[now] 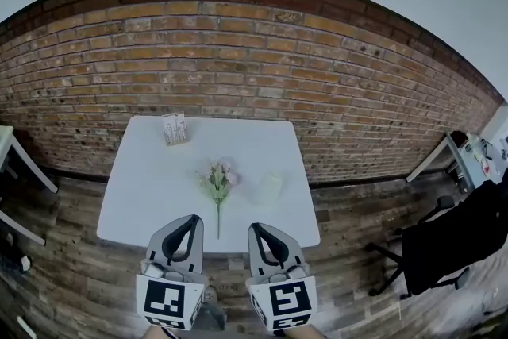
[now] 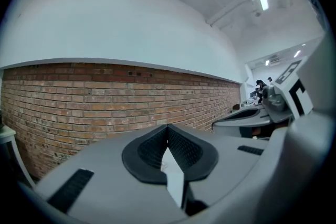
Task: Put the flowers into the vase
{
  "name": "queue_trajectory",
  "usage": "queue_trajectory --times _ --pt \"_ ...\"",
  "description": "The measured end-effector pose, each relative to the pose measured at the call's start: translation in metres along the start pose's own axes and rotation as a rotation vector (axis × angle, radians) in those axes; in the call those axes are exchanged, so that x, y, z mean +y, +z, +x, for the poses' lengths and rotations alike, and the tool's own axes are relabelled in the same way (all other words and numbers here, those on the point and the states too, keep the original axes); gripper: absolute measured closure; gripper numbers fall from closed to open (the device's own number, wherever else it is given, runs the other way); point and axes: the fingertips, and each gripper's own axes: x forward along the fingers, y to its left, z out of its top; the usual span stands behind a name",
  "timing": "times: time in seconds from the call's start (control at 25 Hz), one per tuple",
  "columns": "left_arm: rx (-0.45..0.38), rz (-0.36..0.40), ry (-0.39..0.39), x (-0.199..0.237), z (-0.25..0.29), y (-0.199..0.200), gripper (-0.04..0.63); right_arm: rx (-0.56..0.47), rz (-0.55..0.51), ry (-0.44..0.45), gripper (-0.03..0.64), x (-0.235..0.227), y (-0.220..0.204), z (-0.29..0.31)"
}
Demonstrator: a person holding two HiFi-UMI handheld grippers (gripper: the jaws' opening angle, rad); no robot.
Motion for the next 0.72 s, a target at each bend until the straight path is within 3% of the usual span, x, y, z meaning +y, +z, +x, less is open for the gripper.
queue_trajectory --times 0.36,0.72 --pt "0.024 -0.012 -0.046 0.054 0.068 -0.012 0.587 0.095 0.007 -0.017 0.606 -0.006 -0.014 0.080" --pt "0.061 -0.020 -0.111 0.074 0.101 -0.033 0.586 0.192 0.034 -0.042 0.570 -0.007 -0.041 0.123"
